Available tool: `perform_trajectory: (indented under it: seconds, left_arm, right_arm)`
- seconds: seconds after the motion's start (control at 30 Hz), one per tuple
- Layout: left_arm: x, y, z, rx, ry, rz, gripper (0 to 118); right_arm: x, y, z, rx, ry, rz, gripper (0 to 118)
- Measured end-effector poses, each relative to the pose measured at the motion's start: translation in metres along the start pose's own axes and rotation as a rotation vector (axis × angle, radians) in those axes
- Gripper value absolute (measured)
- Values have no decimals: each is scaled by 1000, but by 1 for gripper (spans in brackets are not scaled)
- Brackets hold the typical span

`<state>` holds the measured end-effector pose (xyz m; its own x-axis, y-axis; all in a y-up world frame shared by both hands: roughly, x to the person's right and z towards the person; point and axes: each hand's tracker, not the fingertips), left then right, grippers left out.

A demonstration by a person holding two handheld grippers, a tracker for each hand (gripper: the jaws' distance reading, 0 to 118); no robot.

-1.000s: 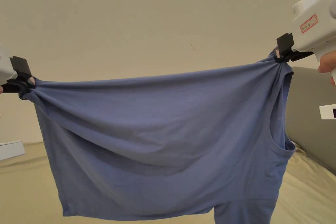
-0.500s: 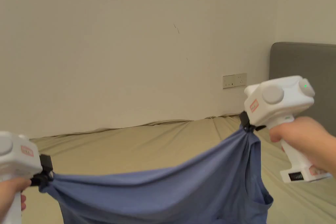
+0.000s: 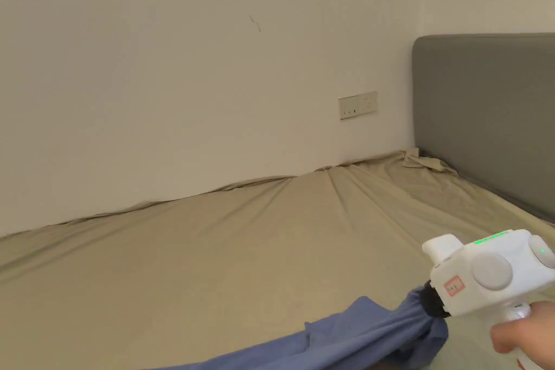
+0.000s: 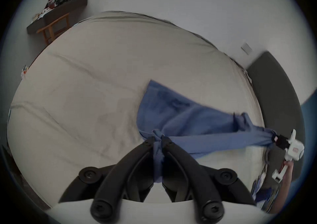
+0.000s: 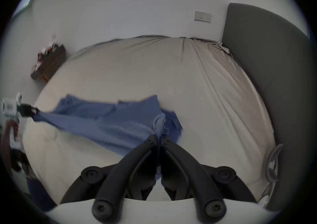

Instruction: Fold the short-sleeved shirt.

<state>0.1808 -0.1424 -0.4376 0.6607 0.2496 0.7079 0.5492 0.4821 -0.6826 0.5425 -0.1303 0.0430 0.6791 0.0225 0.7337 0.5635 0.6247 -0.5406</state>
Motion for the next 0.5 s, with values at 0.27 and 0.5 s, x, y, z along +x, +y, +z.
perform_trajectory:
  seconds: [0.27, 0.5]
  left_arm:
    - [-28, -87, 80, -31, -100, -30, 5]
    - [-40, -164, 114, -204, -82, -115, 5]
  right_arm:
    - [0, -115, 84, -87, 76, 47, 4]
    - [-19, -187, 141, -241, 109, 150, 4]
